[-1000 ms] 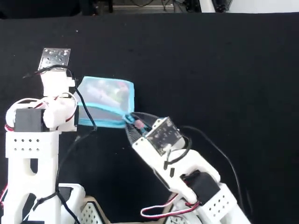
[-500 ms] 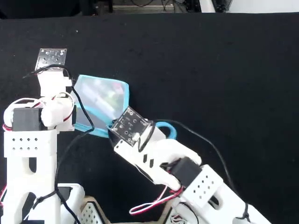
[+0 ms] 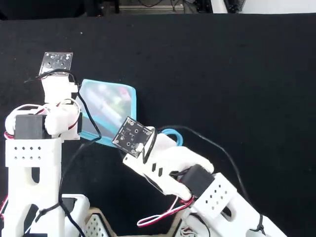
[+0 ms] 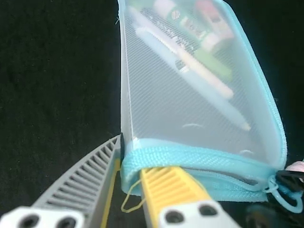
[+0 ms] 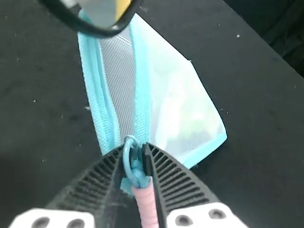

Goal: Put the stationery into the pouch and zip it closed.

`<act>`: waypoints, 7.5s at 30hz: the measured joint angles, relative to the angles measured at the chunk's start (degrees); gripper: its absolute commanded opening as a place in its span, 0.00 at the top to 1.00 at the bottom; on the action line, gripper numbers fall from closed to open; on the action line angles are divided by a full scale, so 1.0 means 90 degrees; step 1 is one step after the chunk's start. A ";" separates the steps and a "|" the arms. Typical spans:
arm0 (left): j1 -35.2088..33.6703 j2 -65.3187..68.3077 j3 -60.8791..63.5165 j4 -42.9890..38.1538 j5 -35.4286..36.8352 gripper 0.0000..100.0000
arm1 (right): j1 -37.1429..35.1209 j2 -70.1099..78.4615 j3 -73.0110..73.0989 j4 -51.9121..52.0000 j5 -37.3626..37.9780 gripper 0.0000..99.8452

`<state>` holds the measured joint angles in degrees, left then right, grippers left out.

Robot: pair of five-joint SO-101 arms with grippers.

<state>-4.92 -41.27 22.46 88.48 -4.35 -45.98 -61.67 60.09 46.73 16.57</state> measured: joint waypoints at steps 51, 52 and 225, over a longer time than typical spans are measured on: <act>-0.0830 -0.2217 -0.1905 0.0156 0.0020 0.82 | 0.1221 0.2940 -0.5226 0.2559 0.0029 0.99; -0.0840 -0.2374 -0.1719 0.0195 0.0020 0.82 | 0.1221 0.2940 -0.5226 0.2491 0.0029 0.99; 0.2618 -0.6965 0.4347 -0.2149 -0.0527 0.97 | 0.3341 0.1954 -0.3126 0.0049 0.0879 0.99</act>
<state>18.64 -103.96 61.58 69.14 -9.10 -15.91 -44.09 31.96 47.16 24.48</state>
